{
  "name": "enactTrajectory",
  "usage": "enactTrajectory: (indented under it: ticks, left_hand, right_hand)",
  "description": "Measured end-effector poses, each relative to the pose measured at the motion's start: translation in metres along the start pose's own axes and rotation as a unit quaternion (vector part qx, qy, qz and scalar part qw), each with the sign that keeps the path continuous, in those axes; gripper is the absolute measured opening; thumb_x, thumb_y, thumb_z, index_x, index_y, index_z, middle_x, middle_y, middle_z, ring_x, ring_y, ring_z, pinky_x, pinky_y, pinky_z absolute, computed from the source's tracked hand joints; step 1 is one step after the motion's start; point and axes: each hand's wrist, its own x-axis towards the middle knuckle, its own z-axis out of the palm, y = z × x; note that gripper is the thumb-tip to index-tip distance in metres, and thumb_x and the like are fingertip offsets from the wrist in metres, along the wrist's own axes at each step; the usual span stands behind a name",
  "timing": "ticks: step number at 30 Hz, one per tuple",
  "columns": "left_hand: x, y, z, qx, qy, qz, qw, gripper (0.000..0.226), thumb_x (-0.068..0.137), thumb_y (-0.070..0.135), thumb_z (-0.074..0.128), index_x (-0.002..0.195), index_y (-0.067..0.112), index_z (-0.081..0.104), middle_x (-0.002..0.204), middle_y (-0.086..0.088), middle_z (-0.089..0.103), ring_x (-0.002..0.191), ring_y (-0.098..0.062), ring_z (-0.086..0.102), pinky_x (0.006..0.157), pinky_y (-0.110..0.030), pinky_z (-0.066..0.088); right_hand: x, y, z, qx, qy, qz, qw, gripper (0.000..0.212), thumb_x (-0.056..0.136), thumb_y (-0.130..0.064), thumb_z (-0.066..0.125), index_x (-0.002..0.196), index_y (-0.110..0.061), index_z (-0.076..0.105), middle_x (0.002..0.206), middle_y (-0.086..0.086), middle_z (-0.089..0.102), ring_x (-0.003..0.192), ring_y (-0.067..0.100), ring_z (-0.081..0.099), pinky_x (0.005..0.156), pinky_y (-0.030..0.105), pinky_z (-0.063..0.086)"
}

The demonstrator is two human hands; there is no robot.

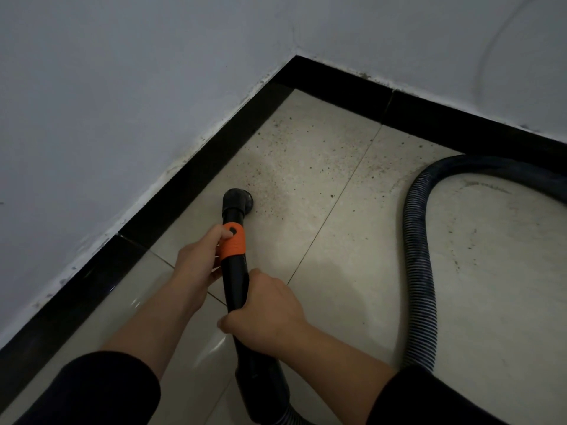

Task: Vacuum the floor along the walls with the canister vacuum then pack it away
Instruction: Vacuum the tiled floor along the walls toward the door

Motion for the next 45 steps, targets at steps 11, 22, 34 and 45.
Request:
enactTrajectory:
  ticks: [11, 22, 34, 45]
  left_hand:
    - [-0.015, -0.006, 0.018, 0.011, -0.016, -0.006, 1.0, 0.031, 0.082, 0.026, 0.064, 0.107, 0.008, 0.062, 0.103, -0.01, 0.063, 0.089, -0.023, 0.061, 0.069, -0.032, 0.05]
    - [-0.029, -0.013, 0.034, 0.026, -0.038, -0.014, 0.999, 0.04, 0.08, 0.027, 0.066, 0.113, 0.006, 0.062, 0.111, -0.014, 0.064, 0.095, -0.026, 0.062, 0.071, -0.033, 0.05]
    - [-0.04, -0.016, 0.057, 0.039, -0.052, -0.017, 0.998, 0.036, 0.08, 0.027, 0.066, 0.109, 0.007, 0.062, 0.11, -0.014, 0.065, 0.096, -0.026, 0.062, 0.076, -0.035, 0.054]
    - [-0.056, -0.026, 0.073, 0.051, -0.075, -0.024, 0.996, 0.03, 0.081, 0.025, 0.064, 0.105, 0.006, 0.062, 0.112, -0.018, 0.065, 0.093, -0.027, 0.062, 0.076, -0.035, 0.053]
  right_hand:
    - [-0.017, 0.013, -0.013, -0.001, 0.006, 0.023, 1.0, 0.04, 0.075, -0.033, 0.073, 0.101, -0.021, 0.044, 0.095, -0.002, 0.053, 0.088, 0.019, 0.058, 0.075, 0.033, 0.052]
    - [-0.034, 0.025, -0.026, -0.004, -0.005, 0.047, 0.999, 0.045, 0.075, -0.034, 0.075, 0.107, -0.02, 0.047, 0.101, 0.0, 0.056, 0.09, 0.019, 0.061, 0.08, 0.035, 0.055]
    - [-0.047, 0.04, -0.04, 0.013, 0.005, 0.059, 0.998, 0.043, 0.075, -0.033, 0.076, 0.103, -0.021, 0.045, 0.093, -0.003, 0.052, 0.082, 0.016, 0.056, 0.065, 0.027, 0.047]
    - [-0.067, 0.059, -0.054, 0.02, -0.011, 0.06, 0.998, 0.044, 0.074, -0.035, 0.078, 0.1, -0.022, 0.044, 0.086, -0.006, 0.049, 0.081, 0.015, 0.057, 0.07, 0.029, 0.052]
